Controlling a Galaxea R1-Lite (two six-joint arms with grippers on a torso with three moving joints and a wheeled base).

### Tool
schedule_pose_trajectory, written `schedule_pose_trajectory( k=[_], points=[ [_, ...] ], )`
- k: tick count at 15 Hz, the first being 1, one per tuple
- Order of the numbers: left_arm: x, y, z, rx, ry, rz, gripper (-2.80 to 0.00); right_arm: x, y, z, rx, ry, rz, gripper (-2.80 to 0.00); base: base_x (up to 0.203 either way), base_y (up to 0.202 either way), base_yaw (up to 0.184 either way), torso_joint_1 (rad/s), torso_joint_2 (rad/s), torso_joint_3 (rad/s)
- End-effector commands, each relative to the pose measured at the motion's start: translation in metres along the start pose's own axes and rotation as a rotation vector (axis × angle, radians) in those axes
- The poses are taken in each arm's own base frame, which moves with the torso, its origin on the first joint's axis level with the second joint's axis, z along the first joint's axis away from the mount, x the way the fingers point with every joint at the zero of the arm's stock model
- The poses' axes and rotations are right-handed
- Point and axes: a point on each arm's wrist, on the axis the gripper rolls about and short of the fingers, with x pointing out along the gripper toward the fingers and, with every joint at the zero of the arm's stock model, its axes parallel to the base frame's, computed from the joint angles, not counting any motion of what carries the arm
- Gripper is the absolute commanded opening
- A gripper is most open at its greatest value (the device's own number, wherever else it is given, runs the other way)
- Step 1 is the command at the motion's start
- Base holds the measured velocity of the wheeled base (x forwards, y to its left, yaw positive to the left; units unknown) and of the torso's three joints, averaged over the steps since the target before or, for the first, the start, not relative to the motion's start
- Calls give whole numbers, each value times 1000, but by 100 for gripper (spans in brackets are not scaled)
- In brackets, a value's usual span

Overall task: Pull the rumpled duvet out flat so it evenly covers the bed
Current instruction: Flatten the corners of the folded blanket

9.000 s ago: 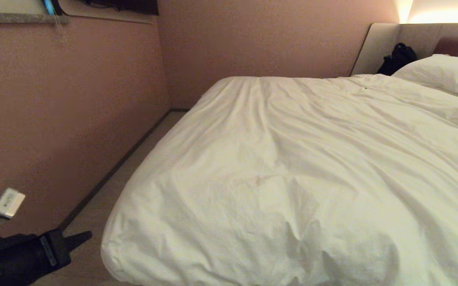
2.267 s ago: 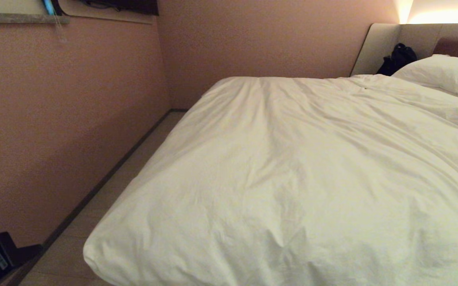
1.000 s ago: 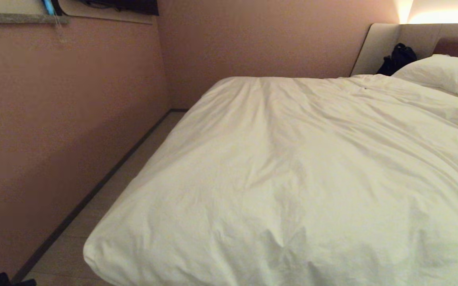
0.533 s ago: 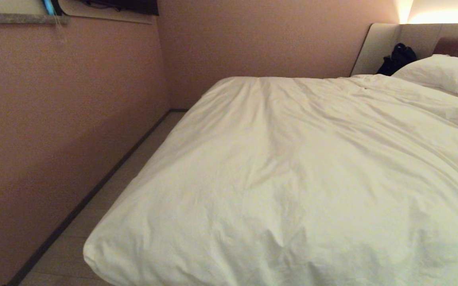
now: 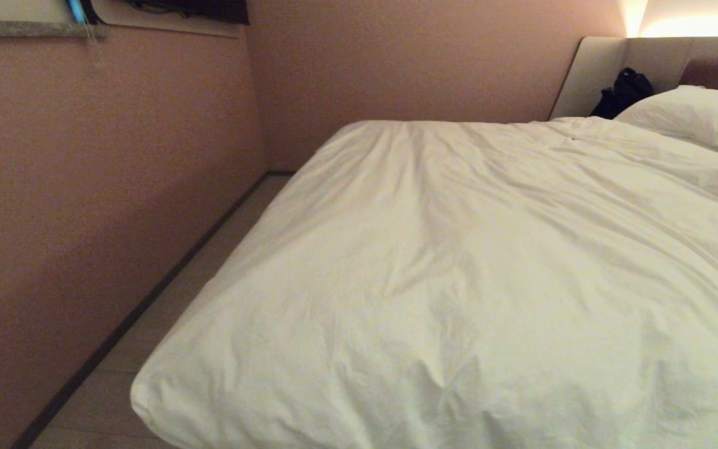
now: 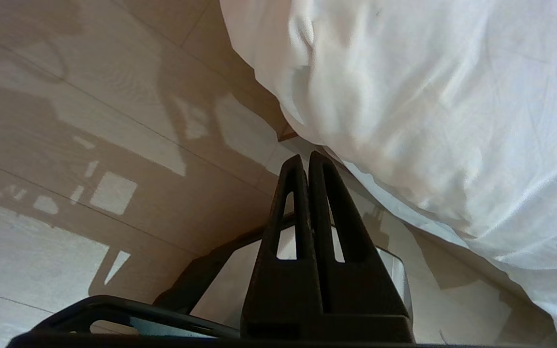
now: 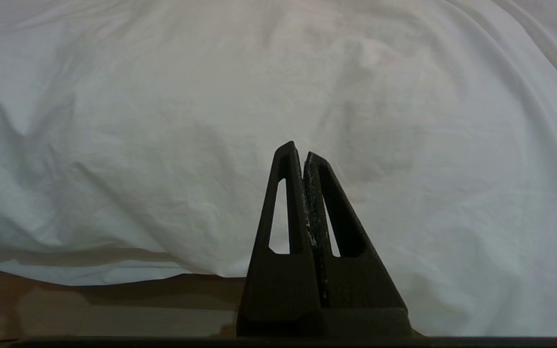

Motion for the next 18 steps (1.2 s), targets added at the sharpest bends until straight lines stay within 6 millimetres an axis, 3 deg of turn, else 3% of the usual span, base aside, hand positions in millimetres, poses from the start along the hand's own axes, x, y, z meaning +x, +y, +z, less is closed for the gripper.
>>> schedule_pose_trajectory(
  k=[1,13,18],
  points=[
    [0,0,0,-4,6,-1,-280,0,0,0,2,-1,1,-280,0,0,0,0,0,0],
    [29,11,-14,40,256,47,-280,0,0,0,2,-1,1,-280,0,0,0,0,0,0],
    [60,18,-22,54,421,90,-280,0,0,0,2,-1,0,-280,0,0,0,0,0,0]
  ],
)
